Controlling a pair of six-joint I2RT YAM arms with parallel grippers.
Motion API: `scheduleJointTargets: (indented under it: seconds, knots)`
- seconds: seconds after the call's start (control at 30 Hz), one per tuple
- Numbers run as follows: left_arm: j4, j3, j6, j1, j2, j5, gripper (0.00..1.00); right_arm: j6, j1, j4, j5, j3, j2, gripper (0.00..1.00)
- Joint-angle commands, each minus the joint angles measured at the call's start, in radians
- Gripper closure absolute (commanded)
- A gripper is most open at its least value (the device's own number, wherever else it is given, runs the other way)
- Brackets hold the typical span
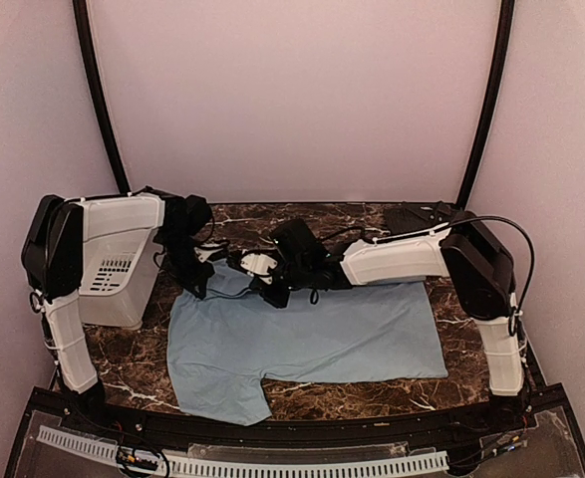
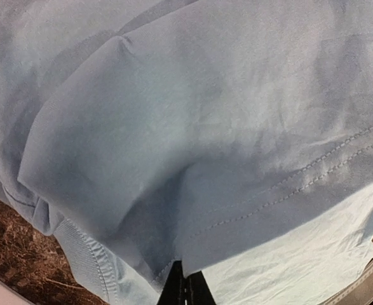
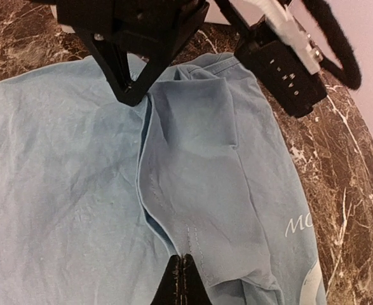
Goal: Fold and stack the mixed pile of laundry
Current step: Adjust the 1/3-folded T-shirt at the center of the board.
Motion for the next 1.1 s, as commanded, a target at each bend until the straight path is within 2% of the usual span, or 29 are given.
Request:
scheduleJointTargets:
  seconds: [0.0, 0.27, 0.57, 1.07]
  knots:
    - [-0.031, -0.039, -0.020, -0.020, -0.082, 0.024, 1.00, 0.030, 0.019, 0.027, -0.047, -0.033, -0.030, 1.00]
    - [-0.050, -0.091, -0.046, -0.056, -0.109, 0.038, 1.00, 0.060, 0.037, 0.028, -0.071, -0.075, -0.044, 1.00]
    - [-0.060, -0.118, -0.071, -0.070, -0.146, 0.114, 0.98, 0.071, 0.038, 0.036, -0.058, -0.120, -0.079, 1.00]
    - [-0.077, -0.165, -0.103, -0.114, -0.200, 0.103, 0.98, 0.071, 0.038, 0.011, -0.123, -0.142, -0.098, 1.00]
